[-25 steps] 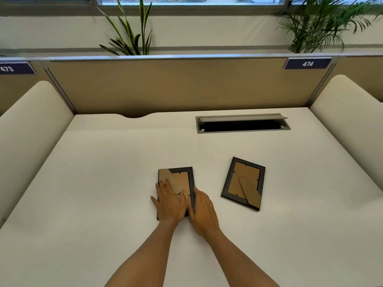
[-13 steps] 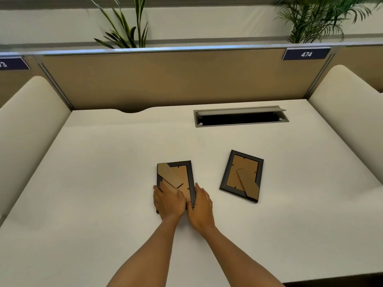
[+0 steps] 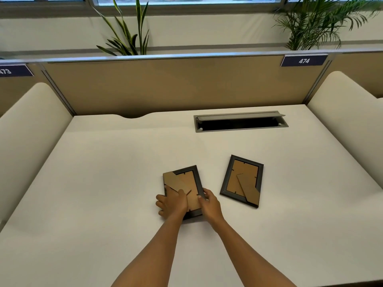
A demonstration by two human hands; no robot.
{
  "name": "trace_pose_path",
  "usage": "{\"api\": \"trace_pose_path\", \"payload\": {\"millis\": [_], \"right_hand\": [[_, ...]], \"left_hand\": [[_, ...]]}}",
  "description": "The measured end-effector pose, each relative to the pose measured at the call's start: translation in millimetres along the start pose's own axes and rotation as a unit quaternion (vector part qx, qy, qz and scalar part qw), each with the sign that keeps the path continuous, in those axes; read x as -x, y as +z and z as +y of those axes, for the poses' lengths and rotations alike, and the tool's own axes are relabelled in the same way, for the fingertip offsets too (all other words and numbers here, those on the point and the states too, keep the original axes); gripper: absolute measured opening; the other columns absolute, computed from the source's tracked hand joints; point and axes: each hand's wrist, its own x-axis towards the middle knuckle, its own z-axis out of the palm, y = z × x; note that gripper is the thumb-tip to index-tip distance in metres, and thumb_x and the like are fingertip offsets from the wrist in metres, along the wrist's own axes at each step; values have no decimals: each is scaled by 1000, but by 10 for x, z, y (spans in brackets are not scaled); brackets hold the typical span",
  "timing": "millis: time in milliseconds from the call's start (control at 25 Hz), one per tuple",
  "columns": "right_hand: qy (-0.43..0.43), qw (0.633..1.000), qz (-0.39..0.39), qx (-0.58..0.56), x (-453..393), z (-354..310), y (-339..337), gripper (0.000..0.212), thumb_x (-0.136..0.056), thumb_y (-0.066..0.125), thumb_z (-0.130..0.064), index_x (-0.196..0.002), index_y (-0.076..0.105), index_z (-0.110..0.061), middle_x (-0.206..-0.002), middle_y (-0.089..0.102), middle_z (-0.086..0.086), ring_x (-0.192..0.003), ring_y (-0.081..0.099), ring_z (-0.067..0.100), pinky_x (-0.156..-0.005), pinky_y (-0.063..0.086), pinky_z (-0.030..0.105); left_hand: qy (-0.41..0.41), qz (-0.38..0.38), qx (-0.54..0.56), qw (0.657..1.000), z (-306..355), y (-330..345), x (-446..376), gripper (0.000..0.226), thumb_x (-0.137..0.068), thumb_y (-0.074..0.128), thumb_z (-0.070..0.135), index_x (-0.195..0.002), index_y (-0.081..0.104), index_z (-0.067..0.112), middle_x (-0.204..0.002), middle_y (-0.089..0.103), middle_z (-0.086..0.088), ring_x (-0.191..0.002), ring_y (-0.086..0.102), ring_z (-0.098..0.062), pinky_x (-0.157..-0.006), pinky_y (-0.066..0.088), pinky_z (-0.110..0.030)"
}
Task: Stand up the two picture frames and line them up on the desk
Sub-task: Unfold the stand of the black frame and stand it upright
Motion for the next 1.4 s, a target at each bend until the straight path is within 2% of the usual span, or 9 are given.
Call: {"api": "trace_pose_path", "payload": {"millis": [200,440,640,760,920,1040,1200,1320,1400], "right_hand": [[-27,999,0,34,-12,69,-114,41,-106,48,-23,-145,44,-12,-141,56,11,-128,53,26,-109,44,41],[-27,995,45,83,-56,-17,-218,44,-104,51,-29,-145,47,-13,-136,61,11,-116,61,24,-102,50,39],[7,992,58,111,-112,-158,-309,39,-103,50,-27,-139,55,-12,-121,66,7,-93,63,19,-85,53,33],[38,989,50,133,-140,-216,-340,30,-101,49,-24,-120,67,-10,-104,71,8,-85,66,22,-72,53,35],[63,985,32,155,-184,-289,-371,28,-98,48,-19,-100,70,-2,-81,63,8,-71,57,21,-65,44,33],[86,982,16,168,-254,-416,-437,29,-98,50,-18,-102,68,5,-85,59,11,-77,56,24,-68,43,33],[145,982,-11,120,-295,-640,-542,11,-96,58,-12,-98,59,-1,-94,58,15,-84,59,26,-67,52,33],[194,976,-45,84,-267,-816,-614,10,-98,60,-10,-89,57,-6,-86,61,11,-70,63,18,-55,55,26],[204,973,-52,92,-296,-918,-658,5,-98,61,-9,-93,62,-6,-80,60,9,-64,61,15,-56,56,24]], "left_hand": [[17,-17,50,998,-17,-87,-68,56,-98,39,38,-153,28,29,-134,33,-11,-127,34,-27,-109,30,-45],[-6,16,198,980,98,-184,-96,37,-97,42,37,-124,63,23,-130,45,-8,-122,40,-28,-109,33,-48],[23,5,269,963,275,-270,-97,30,-97,41,27,-102,70,23,-118,64,-7,-108,55,-29,-99,45,-51],[-3,-65,402,913,345,-336,-58,22,-90,49,20,-85,70,16,-101,71,-9,-88,64,-28,-79,54,-43],[42,-149,419,895,348,-391,13,34,-99,34,22,-101,66,13,-96,71,-11,-82,67,-24,-64,49,-30],[144,-186,339,911,184,-412,-11,39,-103,29,23,-109,67,20,-100,75,-7,-86,73,-19,-68,50,-21],[236,-160,258,923,19,-417,-164,43,-102,29,9,-133,54,24,-104,75,-3,-95,72,-12,-83,47,-16],[284,-167,164,930,-137,-409,-229,60,-95,33,-5,-144,42,29,-106,73,14,-104,62,2,-89,44,-8],[304,-178,121,928,-229,-409,-291,72,-92,36,-8,-149,30,35,-108,70,25,-108,55,10,-84,39,1]]}}
